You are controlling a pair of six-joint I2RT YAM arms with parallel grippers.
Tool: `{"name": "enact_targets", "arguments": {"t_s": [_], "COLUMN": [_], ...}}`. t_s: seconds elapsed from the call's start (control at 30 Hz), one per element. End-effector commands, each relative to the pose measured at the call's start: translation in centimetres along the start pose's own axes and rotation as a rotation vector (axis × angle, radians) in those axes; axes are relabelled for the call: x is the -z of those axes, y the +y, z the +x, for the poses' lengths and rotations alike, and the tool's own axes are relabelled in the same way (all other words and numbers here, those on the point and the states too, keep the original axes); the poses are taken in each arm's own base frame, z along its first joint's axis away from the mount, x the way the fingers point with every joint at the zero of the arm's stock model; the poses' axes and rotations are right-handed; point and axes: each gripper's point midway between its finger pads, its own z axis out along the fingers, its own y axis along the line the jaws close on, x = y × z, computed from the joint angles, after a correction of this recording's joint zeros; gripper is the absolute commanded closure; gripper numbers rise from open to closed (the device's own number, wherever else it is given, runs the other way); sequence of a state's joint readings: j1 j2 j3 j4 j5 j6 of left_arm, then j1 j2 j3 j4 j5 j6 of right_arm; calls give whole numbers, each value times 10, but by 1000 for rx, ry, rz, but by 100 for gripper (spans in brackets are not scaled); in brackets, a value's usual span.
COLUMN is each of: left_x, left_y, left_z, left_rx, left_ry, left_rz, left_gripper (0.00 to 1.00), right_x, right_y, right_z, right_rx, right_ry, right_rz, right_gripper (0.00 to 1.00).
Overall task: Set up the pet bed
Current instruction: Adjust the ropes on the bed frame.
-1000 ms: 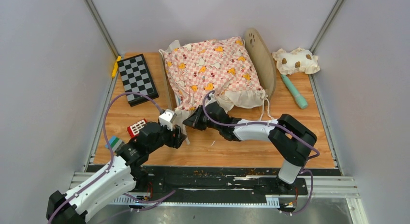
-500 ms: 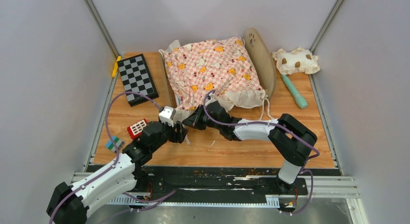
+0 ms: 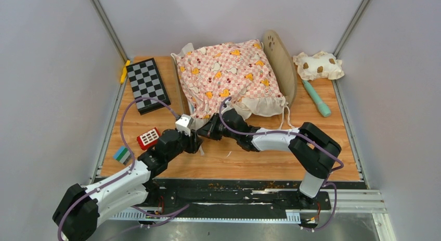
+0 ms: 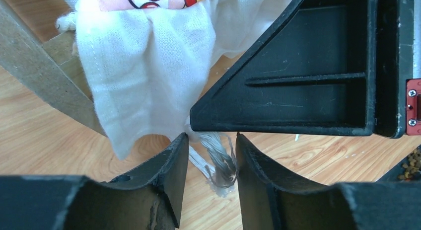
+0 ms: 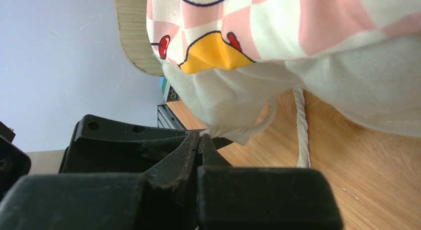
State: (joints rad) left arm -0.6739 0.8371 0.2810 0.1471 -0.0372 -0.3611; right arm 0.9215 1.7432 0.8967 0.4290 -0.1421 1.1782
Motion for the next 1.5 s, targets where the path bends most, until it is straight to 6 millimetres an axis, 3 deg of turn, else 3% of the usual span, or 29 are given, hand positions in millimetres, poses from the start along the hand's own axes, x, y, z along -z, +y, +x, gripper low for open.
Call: {"name": "enact_targets", "arguments": {"t_s": [0.0,0.2,0.37,0.63,0.93,1.13,1.47], "left_x": [-2,3,8,3,-12,-9,-13], "left_y": [-5,4,15,37,32,38,40], "left_z": [-4,7,17,24,31,43,63], "left_rx": [-8,-31,-52,-55,-83,-76,-57], "left_ry": [-26,17,74,165,286,322,445], "left_rz": [27,-11,-66,-213,-200,-228,-257], "left_gripper": [57,78,84,81,78,77,71], "right_x": [5,6,5,-1,-6,-1,-8], "right_y": [15,7,-4,-27,-40,-50,-51], "right_z": [-5,-5,-5,-6,-3,-6,-6], "right_rx": [-9,-7,17,53,89,120,140], "right_ry": [-16,-21,-30,-48,-38,-63,-49], "right_rz": [-60,-44,-14,49,81,118,127], "right_gripper": [100,100,100,100,100,82,69]}}
